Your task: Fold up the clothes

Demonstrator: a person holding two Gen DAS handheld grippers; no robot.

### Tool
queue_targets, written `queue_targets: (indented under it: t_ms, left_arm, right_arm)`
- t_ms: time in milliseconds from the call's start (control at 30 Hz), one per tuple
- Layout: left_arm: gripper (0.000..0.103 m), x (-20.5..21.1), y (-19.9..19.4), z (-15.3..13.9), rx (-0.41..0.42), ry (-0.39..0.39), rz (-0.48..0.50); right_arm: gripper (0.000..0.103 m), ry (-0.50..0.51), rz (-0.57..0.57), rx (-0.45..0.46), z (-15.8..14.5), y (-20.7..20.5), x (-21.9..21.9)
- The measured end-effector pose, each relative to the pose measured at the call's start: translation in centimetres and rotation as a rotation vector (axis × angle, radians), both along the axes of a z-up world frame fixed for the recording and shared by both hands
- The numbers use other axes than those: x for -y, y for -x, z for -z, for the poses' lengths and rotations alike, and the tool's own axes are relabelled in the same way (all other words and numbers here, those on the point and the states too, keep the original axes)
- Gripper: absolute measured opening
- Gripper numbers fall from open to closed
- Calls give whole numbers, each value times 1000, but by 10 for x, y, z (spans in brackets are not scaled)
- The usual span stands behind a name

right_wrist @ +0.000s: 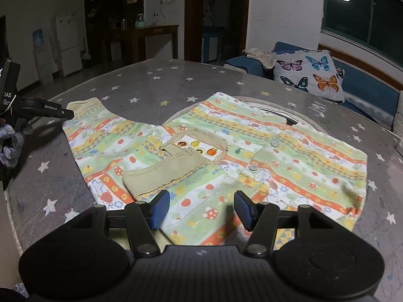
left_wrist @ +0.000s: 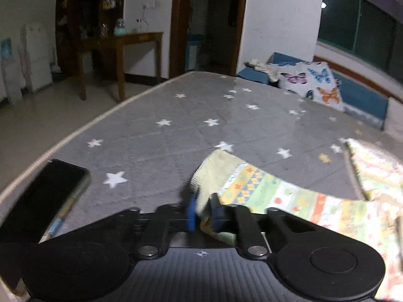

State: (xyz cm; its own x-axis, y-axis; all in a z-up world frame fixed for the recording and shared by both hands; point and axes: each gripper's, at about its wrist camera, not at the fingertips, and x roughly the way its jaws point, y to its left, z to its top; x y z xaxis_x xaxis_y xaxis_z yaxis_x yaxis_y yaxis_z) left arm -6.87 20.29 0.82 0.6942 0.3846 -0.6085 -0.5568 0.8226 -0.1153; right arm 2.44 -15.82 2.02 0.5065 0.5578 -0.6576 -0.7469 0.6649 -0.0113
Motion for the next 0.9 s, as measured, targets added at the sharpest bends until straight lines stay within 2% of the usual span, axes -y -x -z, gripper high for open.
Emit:
queue_targets:
  t_ms: [133, 467, 633, 767, 833, 900]
  left_arm:
    - [10, 33, -3, -25, 65, 17, 134]
    - [10, 165, -34, -76, 215, 39, 599]
    - [10, 225, -54, -75, 233, 76, 773]
    - [13, 260, -66, -58, 165, 69, 888]
    - [23, 270, -66, -49, 131, 56, 927]
    - [44, 273, -62, -43, 110, 38, 946]
  right_arm:
    - [58, -29, 35, -8, -5, -2, 15]
    - [57, -85, 186, -25, -8, -14, 73]
    - [57, -101, 270, -27, -7, -18, 104]
    - [57, -116, 334, -39, -5, -22, 124]
    - [57, -124, 354, -46, -5, -23, 132]
    - [56, -132, 369, -52, -4, -23, 137]
